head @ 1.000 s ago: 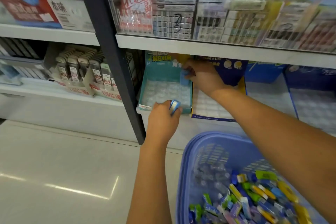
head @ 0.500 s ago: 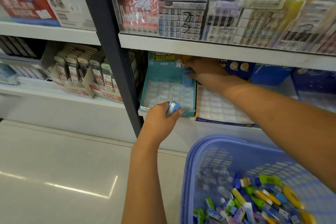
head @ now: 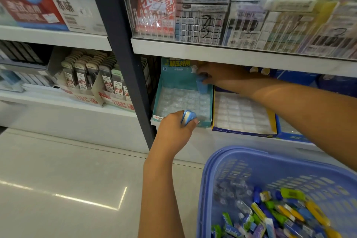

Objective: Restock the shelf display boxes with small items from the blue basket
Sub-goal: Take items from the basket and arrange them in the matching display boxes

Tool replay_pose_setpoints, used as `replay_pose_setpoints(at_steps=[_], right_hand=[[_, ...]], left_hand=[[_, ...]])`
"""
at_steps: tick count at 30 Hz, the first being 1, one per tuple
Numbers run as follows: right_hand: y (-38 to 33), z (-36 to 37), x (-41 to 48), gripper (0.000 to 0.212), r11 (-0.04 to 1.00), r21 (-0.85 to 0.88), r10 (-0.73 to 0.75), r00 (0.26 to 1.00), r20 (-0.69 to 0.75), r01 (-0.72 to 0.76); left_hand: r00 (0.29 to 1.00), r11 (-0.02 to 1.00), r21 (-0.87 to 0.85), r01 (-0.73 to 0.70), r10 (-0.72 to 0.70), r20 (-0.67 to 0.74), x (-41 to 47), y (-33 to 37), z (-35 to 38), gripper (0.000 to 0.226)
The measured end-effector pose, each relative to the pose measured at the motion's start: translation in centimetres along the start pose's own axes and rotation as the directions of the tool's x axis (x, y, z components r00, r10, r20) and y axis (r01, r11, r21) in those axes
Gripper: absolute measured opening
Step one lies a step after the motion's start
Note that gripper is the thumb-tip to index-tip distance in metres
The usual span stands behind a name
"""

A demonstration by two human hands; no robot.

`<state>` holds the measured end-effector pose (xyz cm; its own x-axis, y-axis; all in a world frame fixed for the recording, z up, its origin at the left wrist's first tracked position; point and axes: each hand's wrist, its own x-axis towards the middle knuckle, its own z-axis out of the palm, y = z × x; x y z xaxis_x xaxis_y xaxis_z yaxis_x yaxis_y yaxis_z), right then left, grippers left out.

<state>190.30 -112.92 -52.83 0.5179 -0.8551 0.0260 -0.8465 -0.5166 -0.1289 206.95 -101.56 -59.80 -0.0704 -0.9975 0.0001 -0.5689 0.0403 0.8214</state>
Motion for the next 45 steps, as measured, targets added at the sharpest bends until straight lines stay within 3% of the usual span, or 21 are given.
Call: replay_pose_setpoints(at_steps=[5,11,14,17,21,25,27,28,30,31,33,36,39,42,45], right_hand=[[0.4,0.1,0.1,0.028,0.987,0.117,0.106,0.994,0.027,-0.109],[0.2,0.4,-0.6,0.028,0.983,0.096,0.158,0.987,0.009,-0.158],[0.4,1.1,-0.8,0.03,0.952,0.144,0.274,0.962,-0.009,-0.27],[0.5,2.1,-1.1,0.032,0.951,0.092,0.304,0.95,-0.073,-0.297],[-0.3,2.5,-1.9,0.029,0.946,0.184,0.303,0.932,-0.198,-0.268],[-1.1,1.5,-1.8,0.038,0.952,0.031,0.306,0.952,-0.013,-0.306],[-2.2,0.3,-2.4,0.038,0.961,0.002,0.275,0.961,-0.026,-0.275],[-2.7,0.0,-2.9,0.042,0.964,0.07,0.26,0.965,-0.04,-0.257],[-3.6,-0.7,-4.7,0.041,0.889,0.419,0.216,0.976,-0.032,-0.183],[-4.2,-1.0,-5.8,0.036,0.779,0.617,0.154,0.988,-0.013,-0.114],[-4.7,-1.5,-7.6,0.032,0.61,0.792,0.045,0.999,-0.009,-0.02],[-4.1,-1.4,-8.8,0.037,0.517,0.856,0.079,0.995,-0.055,0.006],[-2.8,-1.3,-8.2,0.032,0.517,0.855,0.261,0.957,-0.123,-0.031],[-1.3,-0.8,-6.4,0.028,0.697,0.703,0.419,0.877,-0.233,-0.146],[-1.0,0.2,-4.8,0.03,0.868,0.456,0.333,0.912,-0.241,-0.197]], left_hand=[[1.0,1.0,-0.014,-0.008,0.008,-0.025,-0.1,-0.1,0.1,0.033],[1.0,1.0,-0.007,-0.001,0.0,-0.015,0.0,-0.1,0.0,0.033],[1.0,1.0,0.001,-0.002,0.002,0.0,0.0,-0.1,-0.1,0.031],[1.0,1.0,-0.002,0.001,-0.001,0.003,0.0,0.0,-0.1,0.031],[0.999,0.999,0.001,0.039,-0.039,0.031,0.0,0.2,-0.3,0.031],[0.997,0.999,-0.025,0.044,-0.042,0.071,-0.2,0.9,-0.7,0.032],[0.999,0.997,-0.076,0.014,-0.01,0.053,-0.5,1.7,-1.0,0.03],[0.999,0.996,-0.091,-0.011,0.014,0.035,-0.4,2.0,-1.1,0.027],[0.998,0.987,-0.153,-0.057,0.061,0.021,-0.2,2.9,-1.7,0.021],[0.996,0.976,-0.207,-0.065,0.075,0.042,-0.2,3.4,-2.0,0.017],[0.991,0.966,-0.251,-0.058,0.087,0.106,0.1,4.4,-2.5,0.016],[0.987,0.98,-0.195,-0.03,0.06,0.147,0.9,5.2,-2.5,0.028],[0.992,0.989,-0.143,-0.025,0.042,0.118,1.9,5.3,-2.1,0.04],[0.988,0.989,0.15,0.012,-0.034,0.15,2.5,4.1,-1.2,0.065],[0.963,0.835,0.543,-0.085,-0.072,0.261,2.0,2.6,0.4,0.072]])
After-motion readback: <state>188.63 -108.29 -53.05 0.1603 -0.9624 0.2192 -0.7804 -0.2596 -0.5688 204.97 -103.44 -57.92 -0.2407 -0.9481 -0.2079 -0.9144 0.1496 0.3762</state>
